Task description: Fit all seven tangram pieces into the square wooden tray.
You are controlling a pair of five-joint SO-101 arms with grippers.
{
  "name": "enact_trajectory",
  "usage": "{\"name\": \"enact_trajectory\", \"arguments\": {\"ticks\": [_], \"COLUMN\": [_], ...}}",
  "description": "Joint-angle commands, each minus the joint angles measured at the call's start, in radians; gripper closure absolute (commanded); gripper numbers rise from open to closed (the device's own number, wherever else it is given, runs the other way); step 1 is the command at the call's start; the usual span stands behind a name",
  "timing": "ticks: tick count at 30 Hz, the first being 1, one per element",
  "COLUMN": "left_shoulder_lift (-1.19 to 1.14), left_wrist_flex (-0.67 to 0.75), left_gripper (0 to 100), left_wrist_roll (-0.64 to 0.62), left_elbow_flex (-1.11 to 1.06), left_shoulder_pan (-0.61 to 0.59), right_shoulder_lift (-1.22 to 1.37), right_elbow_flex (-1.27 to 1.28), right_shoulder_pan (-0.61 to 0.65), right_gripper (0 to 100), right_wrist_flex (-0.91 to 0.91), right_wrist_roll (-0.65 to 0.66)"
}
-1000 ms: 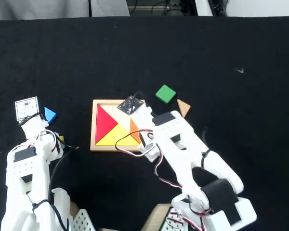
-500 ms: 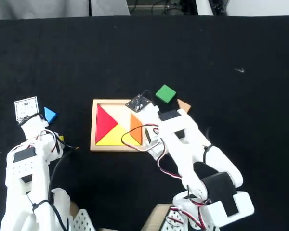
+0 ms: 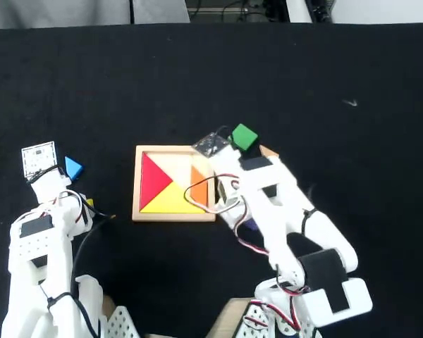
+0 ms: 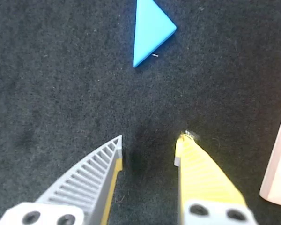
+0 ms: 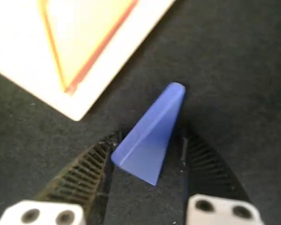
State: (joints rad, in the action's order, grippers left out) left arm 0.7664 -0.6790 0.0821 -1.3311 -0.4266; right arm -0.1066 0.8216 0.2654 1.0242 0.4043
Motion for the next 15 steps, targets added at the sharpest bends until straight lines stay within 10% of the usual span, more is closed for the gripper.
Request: {"name": "enact_trajectory", "arguments": {"ticks": [1, 9, 15], "left_shoulder_lift": [0.020, 0.020, 0.020], "left_wrist_flex": [0.014, 0.014, 0.014], "left_gripper": [81, 81, 81], "left_wrist_roll": [-0.003, -0.003, -0.003], "left_elbow_flex": [0.004, 0.004, 0.004], "left_shoulder_pan": [0.012, 0.012, 0.012], "right_shoulder_lift": [-0.018, -0.117, -0.113], "right_elbow_flex": [-0.061, -0.053, -0.056], "right_shoulder_pan": [-0.052, -0.060, -0.054], "right_gripper": [78.6, 79.5, 99.2], "right_wrist_flex": [0.029, 0.029, 0.026], "right_wrist_roll": [0.035, 0.043, 0.038]}}
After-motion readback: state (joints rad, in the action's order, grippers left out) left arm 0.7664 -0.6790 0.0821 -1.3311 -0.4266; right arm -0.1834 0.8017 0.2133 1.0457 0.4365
